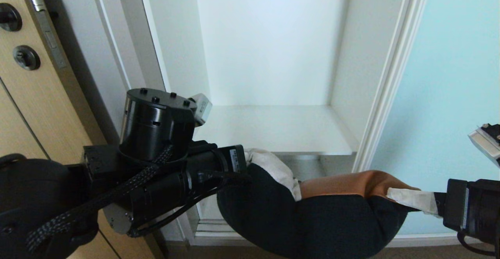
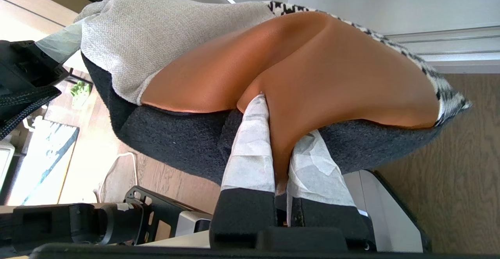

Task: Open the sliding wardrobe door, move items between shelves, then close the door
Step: Place the pillow on the higher shelf

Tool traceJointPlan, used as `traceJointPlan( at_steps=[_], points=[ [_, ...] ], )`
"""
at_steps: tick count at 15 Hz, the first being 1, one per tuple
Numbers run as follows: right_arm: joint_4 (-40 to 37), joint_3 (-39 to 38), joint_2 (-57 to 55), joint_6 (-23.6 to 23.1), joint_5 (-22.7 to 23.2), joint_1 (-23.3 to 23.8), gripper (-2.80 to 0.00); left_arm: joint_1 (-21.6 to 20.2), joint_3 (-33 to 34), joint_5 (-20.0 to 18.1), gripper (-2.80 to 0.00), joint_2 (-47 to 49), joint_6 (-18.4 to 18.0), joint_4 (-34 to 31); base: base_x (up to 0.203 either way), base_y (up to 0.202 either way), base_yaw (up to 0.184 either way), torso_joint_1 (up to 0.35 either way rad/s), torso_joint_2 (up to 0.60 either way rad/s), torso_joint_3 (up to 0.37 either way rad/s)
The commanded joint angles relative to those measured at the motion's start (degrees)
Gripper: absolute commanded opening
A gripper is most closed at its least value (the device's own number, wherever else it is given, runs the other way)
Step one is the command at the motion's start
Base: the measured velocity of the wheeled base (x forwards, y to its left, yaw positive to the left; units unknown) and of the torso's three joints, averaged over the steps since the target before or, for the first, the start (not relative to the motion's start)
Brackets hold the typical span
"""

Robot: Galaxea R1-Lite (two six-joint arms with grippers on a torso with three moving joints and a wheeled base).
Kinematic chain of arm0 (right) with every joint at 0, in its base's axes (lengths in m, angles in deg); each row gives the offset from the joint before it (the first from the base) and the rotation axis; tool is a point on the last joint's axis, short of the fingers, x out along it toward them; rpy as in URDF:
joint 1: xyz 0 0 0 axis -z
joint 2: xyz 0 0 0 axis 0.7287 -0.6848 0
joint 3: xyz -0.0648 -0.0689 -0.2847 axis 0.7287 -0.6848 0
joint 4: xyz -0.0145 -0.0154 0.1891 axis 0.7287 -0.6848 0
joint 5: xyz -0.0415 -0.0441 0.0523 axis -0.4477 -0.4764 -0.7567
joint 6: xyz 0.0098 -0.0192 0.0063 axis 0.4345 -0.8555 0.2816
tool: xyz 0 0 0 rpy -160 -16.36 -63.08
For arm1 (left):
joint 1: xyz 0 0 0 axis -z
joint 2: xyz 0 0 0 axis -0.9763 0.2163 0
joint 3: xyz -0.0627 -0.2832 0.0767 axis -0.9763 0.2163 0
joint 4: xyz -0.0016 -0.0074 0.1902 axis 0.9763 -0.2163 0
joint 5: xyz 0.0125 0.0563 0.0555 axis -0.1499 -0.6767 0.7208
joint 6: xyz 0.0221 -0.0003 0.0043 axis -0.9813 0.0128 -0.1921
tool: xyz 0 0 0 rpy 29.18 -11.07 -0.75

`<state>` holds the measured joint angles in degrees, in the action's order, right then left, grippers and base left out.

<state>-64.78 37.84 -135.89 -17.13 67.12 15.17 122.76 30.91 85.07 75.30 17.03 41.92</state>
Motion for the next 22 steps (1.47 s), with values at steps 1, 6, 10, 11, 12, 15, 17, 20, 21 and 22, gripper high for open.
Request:
traceJointPlan(
  at_steps=[1, 6, 10, 11, 12, 15, 17, 20, 21, 22],
  points=[
    [0.0, -0.2, 0.2, 0.3, 0.1, 0.1, -2.80, 0.0, 0.0, 0.1, -2.80, 0.1, 0.2, 0.2, 0.000, 0.000, 0.000, 0.000, 0.00, 0.000],
    [0.2, 0.8, -0.1, 0.2, -0.2, 0.1, -2.80, 0.0, -1.6, 0.1, -2.80, 0.0, 0.3, 0.3, 0.000, 0.000, 0.000, 0.000, 0.00, 0.000],
    [-0.3, 6.8, -1.2, -1.8, -0.3, 0.3, -2.80, -0.2, -5.2, 0.3, -2.80, -0.6, -0.5, 0.2, 0.000, 0.000, 0.000, 0.000, 0.00, 0.000],
    [-0.4, 8.3, -2.3, -2.8, -0.4, 0.6, -2.80, -0.4, -6.7, 0.2, -2.80, -0.5, -0.9, 0.0, 0.000, 0.000, 0.000, 0.000, 0.00, 0.000],
    [-0.4, 9.9, -3.2, -3.7, -0.4, 0.7, -2.80, -0.7, -8.7, 0.2, -2.80, -0.2, -1.2, -0.4, 0.000, 0.000, 0.000, 0.000, 0.00, 0.000],
    [0.0, 16.0, -8.3, -7.4, -0.5, 0.9, -2.80, -4.3, -13.7, 0.2, -2.80, 2.6, -3.2, -0.7, 0.000, 0.000, 0.000, 0.000, 0.00, 0.000],
    [0.1, 20.2, -11.3, -10.3, -1.1, 2.0, -2.80, -6.3, -16.9, 0.1, -2.80, 3.7, -3.7, -0.8, 0.000, 0.000, 0.000, 0.000, 0.00, 0.000],
    [0.2, 26.8, -15.2, -10.7, -1.1, 2.9, -2.80, -8.9, -23.0, -0.1, -2.80, 6.1, -4.4, -0.8, 0.000, 0.000, 0.000, 0.000, 0.00, 0.000],
    [0.4, 29.6, -16.7, -10.8, -1.1, 3.6, -2.80, -9.9, -25.7, -0.1, -2.80, 7.5, -4.8, -0.8, 0.000, 0.000, 0.000, 0.000, 0.00, 0.000],
    [0.6, 32.4, -18.5, -10.9, -1.1, 4.3, -2.80, -10.9, -28.2, -0.1, -2.80, 8.7, -4.9, -0.8, 0.000, 0.000, 0.000, 0.000, 0.00, 0.000]
  ],
)
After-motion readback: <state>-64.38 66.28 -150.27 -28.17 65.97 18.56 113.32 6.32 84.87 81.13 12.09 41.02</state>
